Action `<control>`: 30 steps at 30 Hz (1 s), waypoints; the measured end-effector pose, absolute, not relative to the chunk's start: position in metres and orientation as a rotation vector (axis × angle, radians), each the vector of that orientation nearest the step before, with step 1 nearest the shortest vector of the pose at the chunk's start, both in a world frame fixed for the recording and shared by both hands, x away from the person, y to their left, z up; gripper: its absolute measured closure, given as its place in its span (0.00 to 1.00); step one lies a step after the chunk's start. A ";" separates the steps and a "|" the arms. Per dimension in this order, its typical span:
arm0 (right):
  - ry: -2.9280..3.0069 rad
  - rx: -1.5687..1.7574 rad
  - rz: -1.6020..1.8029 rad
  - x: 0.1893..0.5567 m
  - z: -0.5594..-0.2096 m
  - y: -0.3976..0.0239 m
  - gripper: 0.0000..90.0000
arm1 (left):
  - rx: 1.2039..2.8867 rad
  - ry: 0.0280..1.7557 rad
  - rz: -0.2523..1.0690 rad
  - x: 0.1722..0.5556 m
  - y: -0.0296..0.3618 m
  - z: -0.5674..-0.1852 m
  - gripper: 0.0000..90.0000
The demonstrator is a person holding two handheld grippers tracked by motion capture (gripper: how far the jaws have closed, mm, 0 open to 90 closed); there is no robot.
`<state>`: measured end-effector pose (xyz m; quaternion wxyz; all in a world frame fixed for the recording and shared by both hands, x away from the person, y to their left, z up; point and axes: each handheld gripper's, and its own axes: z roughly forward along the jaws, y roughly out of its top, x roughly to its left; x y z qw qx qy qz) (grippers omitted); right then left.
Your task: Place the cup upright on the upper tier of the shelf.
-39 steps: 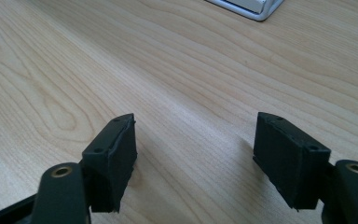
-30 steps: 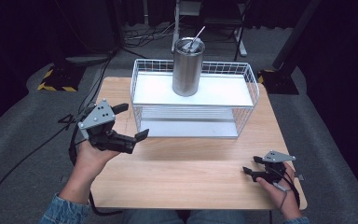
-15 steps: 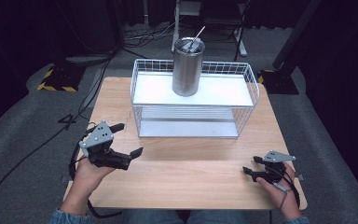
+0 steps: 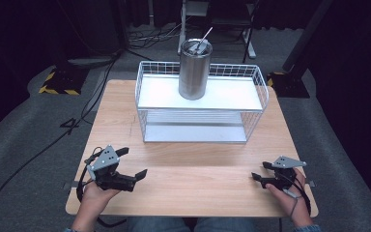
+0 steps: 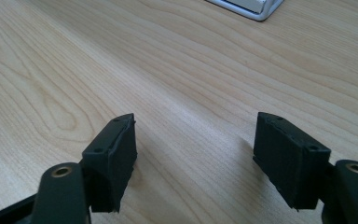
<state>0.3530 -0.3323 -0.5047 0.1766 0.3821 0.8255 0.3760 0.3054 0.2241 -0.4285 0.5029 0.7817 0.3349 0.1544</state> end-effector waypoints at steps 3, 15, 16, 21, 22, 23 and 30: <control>2.337 1.081 1.065 0.353 -0.505 -0.332 0.34 | 1.914 0.839 0.360 0.306 0.226 -0.438 0.01; 2.337 1.081 1.065 0.353 -0.505 -0.332 0.34 | 2.063 0.898 0.364 0.305 0.223 -0.468 0.02; 2.337 1.081 1.065 0.353 -0.505 -0.332 0.34 | 2.067 0.905 0.356 0.305 0.223 -0.470 0.02; 2.337 1.081 1.065 0.353 -0.505 -0.332 0.34 | 2.115 0.927 0.344 0.308 0.220 -0.481 0.04; 2.337 1.081 1.065 0.353 -0.505 -0.332 0.34 | 2.128 0.927 0.342 0.309 0.220 -0.483 0.04; 2.337 1.081 1.065 0.353 -0.505 -0.332 0.34 | 2.135 0.938 0.334 0.309 0.219 -0.486 0.05; 2.339 1.080 1.067 0.353 -0.505 -0.332 0.34 | 2.233 0.996 0.322 0.313 0.214 -0.498 0.05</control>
